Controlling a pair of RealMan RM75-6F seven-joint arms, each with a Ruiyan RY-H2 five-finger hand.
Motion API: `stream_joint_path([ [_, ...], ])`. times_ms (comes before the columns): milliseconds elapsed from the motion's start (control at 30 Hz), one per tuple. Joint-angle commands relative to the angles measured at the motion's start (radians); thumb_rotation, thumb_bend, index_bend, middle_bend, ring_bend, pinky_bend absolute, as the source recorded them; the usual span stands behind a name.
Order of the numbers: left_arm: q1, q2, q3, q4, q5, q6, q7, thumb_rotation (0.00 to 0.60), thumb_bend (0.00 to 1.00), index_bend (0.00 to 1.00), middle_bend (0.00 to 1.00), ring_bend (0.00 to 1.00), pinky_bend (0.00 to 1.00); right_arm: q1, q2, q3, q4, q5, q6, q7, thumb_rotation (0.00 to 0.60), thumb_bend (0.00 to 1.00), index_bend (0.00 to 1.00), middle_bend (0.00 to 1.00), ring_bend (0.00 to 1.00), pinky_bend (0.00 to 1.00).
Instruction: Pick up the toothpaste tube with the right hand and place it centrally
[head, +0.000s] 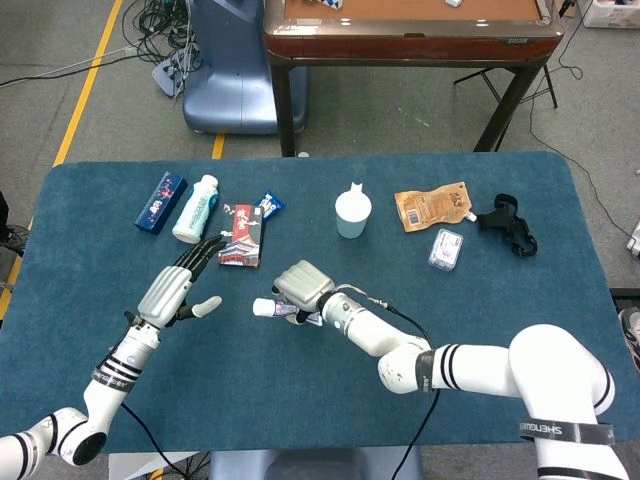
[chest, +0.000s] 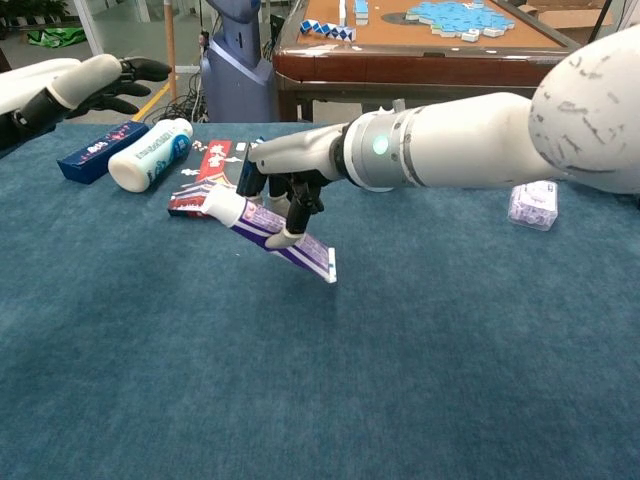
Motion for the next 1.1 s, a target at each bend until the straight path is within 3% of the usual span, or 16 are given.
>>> stream_joint_path([
  [33, 0.005, 0.006, 0.002, -0.007, -0.003, 0.0, 0.007, 0.0, 0.0, 0.0, 0.0, 0.0, 0.05, 0.066, 0.009, -0.069, -0.053, 0.141, 0.074, -0.106, 0.6, 0.18, 0.41, 0.47, 0.4, 0.44],
  [100, 0.008, 0.011, 0.004, -0.012, -0.004, -0.001, 0.013, 0.0, 0.0, 0.0, 0.0, 0.0, 0.05, 0.067, 0.006, -0.071, -0.064, 0.154, 0.1, -0.111, 0.6, 0.05, 0.21, 0.33, 0.3, 0.39],
  [167, 0.009, 0.014, 0.004, -0.017, -0.005, -0.003, 0.018, 0.0, 0.0, 0.0, 0.0, 0.0, 0.05, 0.061, 0.012, -0.065, -0.078, 0.144, 0.122, -0.103, 0.6, 0.0, 0.04, 0.19, 0.2, 0.35],
  [200, 0.01, 0.015, 0.005, -0.019, -0.005, -0.003, 0.02, 0.0, 0.0, 0.0, 0.0, 0.0, 0.05, 0.057, 0.016, -0.06, -0.086, 0.137, 0.13, -0.095, 0.6, 0.0, 0.0, 0.14, 0.17, 0.34],
  [400, 0.02, 0.029, 0.007, -0.029, -0.008, 0.0, 0.036, 0.0, 0.0, 0.0, 0.0, 0.0, 0.05, 0.001, 0.09, -0.034, -0.167, 0.051, 0.186, -0.03, 0.6, 0.0, 0.0, 0.07, 0.14, 0.32],
  [600, 0.046, 0.06, 0.002, -0.035, -0.034, 0.019, 0.083, 0.016, 0.0, 0.0, 0.0, 0.0, 0.05, -0.115, 0.23, -0.06, -0.303, -0.069, 0.303, 0.023, 0.6, 0.0, 0.0, 0.14, 0.15, 0.32],
  [667, 0.055, 0.07, 0.0, -0.036, -0.044, 0.028, 0.105, 0.128, 0.0, 0.0, 0.0, 0.0, 0.06, -0.159, 0.274, -0.077, -0.338, -0.106, 0.34, 0.041, 0.6, 0.0, 0.0, 0.19, 0.17, 0.32],
  [733, 0.066, 0.086, 0.002, -0.04, -0.05, 0.035, 0.124, 0.334, 0.02, 0.0, 0.0, 0.0, 0.08, -0.213, 0.318, -0.098, -0.366, -0.15, 0.387, 0.066, 0.6, 0.0, 0.01, 0.23, 0.2, 0.33],
  [767, 0.073, 0.094, 0.0, -0.043, -0.058, 0.041, 0.137, 0.407, 0.04, 0.0, 0.0, 0.0, 0.09, -0.244, 0.342, -0.113, -0.379, -0.174, 0.411, 0.076, 0.6, 0.01, 0.03, 0.26, 0.22, 0.34],
  [800, 0.079, 0.099, -0.001, -0.043, -0.064, 0.047, 0.152, 0.533, 0.08, 0.0, 0.0, 0.0, 0.11, -0.266, 0.361, -0.124, -0.389, -0.191, 0.427, 0.084, 0.6, 0.03, 0.05, 0.27, 0.23, 0.34],
  [833, 0.084, 0.103, -0.002, -0.041, -0.067, 0.054, 0.167, 0.597, 0.1, 0.0, 0.0, 0.0, 0.13, -0.289, 0.378, -0.133, -0.398, -0.209, 0.446, 0.094, 0.6, 0.04, 0.09, 0.29, 0.25, 0.35],
  [967, 0.111, 0.114, 0.0, -0.025, -0.073, 0.09, 0.217, 0.6, 0.17, 0.0, 0.0, 0.0, 0.17, -0.4, 0.454, -0.184, -0.425, -0.294, 0.546, 0.112, 0.6, 0.15, 0.27, 0.38, 0.35, 0.39],
  [1100, 0.142, 0.115, 0.01, -0.006, -0.086, 0.121, 0.282, 0.6, 0.23, 0.0, 0.0, 0.01, 0.17, -0.509, 0.487, -0.231, -0.414, -0.364, 0.661, 0.098, 0.6, 0.19, 0.36, 0.45, 0.4, 0.42],
])
